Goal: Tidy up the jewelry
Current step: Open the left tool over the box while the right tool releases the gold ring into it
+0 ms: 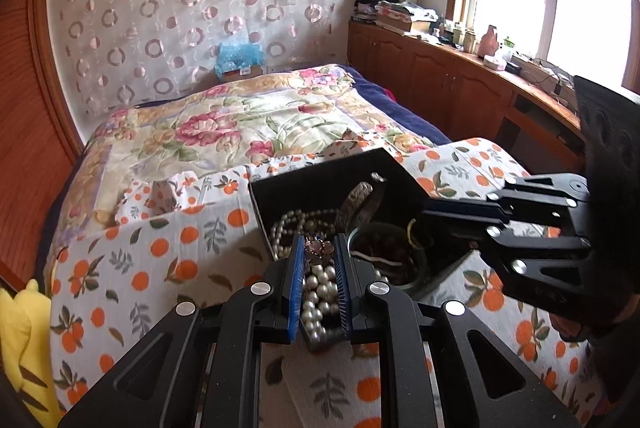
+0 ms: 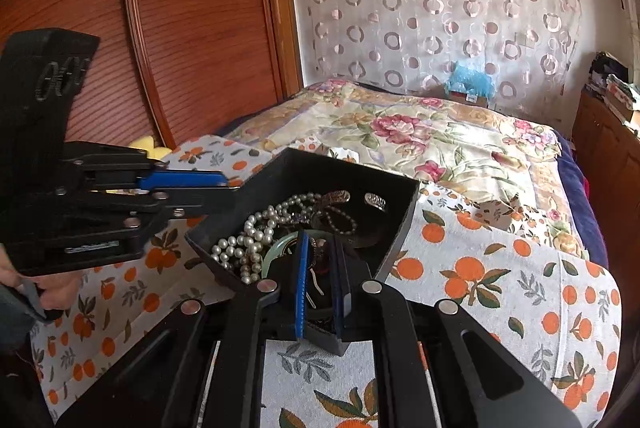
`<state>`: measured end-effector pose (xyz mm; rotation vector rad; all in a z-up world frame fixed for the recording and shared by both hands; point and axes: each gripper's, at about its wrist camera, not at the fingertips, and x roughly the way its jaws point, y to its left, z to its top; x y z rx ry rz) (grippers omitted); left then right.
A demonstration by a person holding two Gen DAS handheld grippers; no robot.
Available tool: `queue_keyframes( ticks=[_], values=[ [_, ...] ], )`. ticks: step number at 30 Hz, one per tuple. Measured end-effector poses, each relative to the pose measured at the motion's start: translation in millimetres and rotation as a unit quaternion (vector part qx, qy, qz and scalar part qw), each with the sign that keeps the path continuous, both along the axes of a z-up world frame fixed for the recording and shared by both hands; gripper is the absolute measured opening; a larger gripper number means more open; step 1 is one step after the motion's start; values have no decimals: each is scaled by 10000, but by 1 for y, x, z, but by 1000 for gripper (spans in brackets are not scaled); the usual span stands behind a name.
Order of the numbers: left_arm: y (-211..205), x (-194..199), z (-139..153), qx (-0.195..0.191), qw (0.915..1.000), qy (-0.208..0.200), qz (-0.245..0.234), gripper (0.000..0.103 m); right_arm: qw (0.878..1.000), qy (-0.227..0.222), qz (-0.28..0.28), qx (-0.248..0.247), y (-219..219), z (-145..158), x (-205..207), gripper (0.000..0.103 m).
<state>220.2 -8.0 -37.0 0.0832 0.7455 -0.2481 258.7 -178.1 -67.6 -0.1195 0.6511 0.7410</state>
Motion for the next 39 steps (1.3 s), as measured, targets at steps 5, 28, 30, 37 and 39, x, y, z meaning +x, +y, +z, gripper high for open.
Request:
queue_keyframes(
  ticks=[5,28,30,37,39],
  values=[
    [0,14,0,16,10000,-16,41,14,10000,12,-45,4,-3,-1,2,13],
    [4,45,-6,-95,9994,84,316,14,9995,-33,-321,45,-12,10,2,20],
    [4,42,-4,-122,9994,71,325,14,9994,-34,-340,43,-12,13,1,20],
    [2,27,4,-137,9993,-56,352,36,9989,-16,-469,33,-17,18,-9,20],
    [2,21,6,-152,9992,-48,360,37,9986,-25,-521,14,-19,18,-13,20]
  ],
)
